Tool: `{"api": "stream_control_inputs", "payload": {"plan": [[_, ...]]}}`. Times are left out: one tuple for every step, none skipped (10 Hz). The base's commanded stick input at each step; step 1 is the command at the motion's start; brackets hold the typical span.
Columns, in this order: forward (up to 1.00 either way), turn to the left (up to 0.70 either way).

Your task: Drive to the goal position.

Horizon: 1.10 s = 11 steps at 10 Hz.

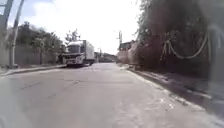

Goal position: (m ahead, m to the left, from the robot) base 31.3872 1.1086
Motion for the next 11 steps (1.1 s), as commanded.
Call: {"api": "stream_control_inputs", "payload": {"plan": [[1.00,-0.03],[1.00,-0.18],[1.00,-0.40],[1.00,-0.32],[1.00,0.00],[1.00,0.00],[1.00,0.00],[1.00,0.00],[1.00,0.00],[1.00,0.00],[1.00,0.00]]}}
